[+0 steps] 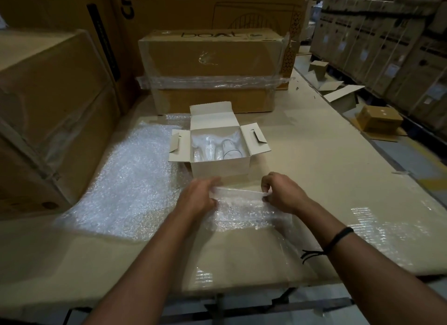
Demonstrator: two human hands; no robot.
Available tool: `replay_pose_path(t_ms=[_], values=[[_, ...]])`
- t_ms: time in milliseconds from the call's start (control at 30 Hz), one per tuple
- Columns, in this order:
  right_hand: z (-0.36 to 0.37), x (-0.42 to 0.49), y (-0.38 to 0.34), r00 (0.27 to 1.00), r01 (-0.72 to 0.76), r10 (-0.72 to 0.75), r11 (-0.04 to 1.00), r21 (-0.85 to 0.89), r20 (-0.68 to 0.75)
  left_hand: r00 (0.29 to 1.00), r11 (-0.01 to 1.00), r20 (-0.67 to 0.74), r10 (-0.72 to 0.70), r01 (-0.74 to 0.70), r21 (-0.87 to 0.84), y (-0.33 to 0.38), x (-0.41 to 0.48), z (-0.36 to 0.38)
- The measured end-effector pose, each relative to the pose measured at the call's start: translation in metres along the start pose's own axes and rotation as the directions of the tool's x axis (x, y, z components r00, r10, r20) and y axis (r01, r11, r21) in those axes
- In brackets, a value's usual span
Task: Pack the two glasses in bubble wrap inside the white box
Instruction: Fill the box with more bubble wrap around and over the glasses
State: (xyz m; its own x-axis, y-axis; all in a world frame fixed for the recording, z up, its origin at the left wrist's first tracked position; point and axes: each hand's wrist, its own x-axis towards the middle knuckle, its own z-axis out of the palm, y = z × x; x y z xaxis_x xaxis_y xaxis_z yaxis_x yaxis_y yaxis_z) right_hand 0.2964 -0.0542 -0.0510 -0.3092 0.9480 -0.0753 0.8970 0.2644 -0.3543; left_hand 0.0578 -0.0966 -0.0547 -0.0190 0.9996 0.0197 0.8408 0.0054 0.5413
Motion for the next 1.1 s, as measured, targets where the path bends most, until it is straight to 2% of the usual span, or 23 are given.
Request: replay_pose_path(t_ms=[67,133,167,233,333,400,500,567,633,733,833,933,1000,1100], values=[[0.003,-0.003,0.001,0.989,0.096,-0.105,0.992,-0.085,-0.107,0.985,0.992,-0.137,0.108,-0.098,0.080,-0.003,0.000,0.002],[0.004,-0.006,0.003,0.969,0.160,-0.188,0.972,-0.174,-0.162,0.924,0.953,-0.256,0.282,-0.239,0.189,-0.010,-0.001,0.008],[0.004,-0.007,0.006,0.969,0.170,-0.201,0.966,-0.196,-0.147,0.890,0.929,-0.289,0.353,-0.295,0.224,-0.015,-0.004,0.013],[0.004,-0.007,0.015,0.989,0.148,-0.150,0.975,-0.163,-0.001,0.864,0.903,-0.280,0.418,-0.361,0.233,-0.023,-0.013,0.023],[-0.007,-0.008,0.021,0.944,0.096,-0.081,0.995,-0.031,0.319,0.902,0.914,-0.187,0.390,-0.354,0.199,-0.034,-0.030,0.029],[-0.015,-0.006,0.019,0.921,0.084,-0.077,0.996,-0.001,0.382,0.926,0.925,-0.109,0.363,-0.343,0.163,-0.039,-0.037,0.026],[-0.014,-0.001,0.014,0.935,0.148,-0.115,0.986,-0.074,0.336,0.954,0.946,0.044,0.297,-0.301,0.120,-0.038,-0.040,0.020],[-0.007,0.000,0.012,0.946,0.155,-0.117,0.983,-0.103,0.302,0.961,0.948,0.063,0.268,-0.274,0.162,-0.035,-0.040,0.018],[-0.005,0.000,0.010,0.952,0.133,-0.096,0.985,-0.108,0.292,0.969,0.948,0.055,0.240,-0.246,0.199,-0.031,-0.039,0.016],[-0.004,0.004,0.007,0.962,0.113,-0.095,0.992,-0.057,0.257,0.973,0.964,0.027,0.230,-0.232,0.134,-0.022,-0.038,0.015],[-0.003,0.011,0.006,0.976,0.214,-0.206,0.970,-0.119,0.073,0.954,0.957,-0.106,0.279,-0.267,0.118,-0.014,-0.032,0.015],[-0.001,0.014,0.007,0.944,0.295,-0.321,0.927,-0.232,-0.081,0.939,0.948,-0.166,0.301,-0.277,0.153,-0.013,-0.027,0.018],[0.004,0.012,0.011,0.933,0.334,-0.356,0.905,-0.263,-0.043,0.941,0.937,-0.136,0.309,-0.277,0.213,-0.014,-0.030,0.025],[0.004,0.008,0.019,0.920,0.391,-0.370,0.885,-0.253,0.127,0.955,0.949,-0.126,0.268,-0.238,0.207,-0.017,-0.038,0.033]])
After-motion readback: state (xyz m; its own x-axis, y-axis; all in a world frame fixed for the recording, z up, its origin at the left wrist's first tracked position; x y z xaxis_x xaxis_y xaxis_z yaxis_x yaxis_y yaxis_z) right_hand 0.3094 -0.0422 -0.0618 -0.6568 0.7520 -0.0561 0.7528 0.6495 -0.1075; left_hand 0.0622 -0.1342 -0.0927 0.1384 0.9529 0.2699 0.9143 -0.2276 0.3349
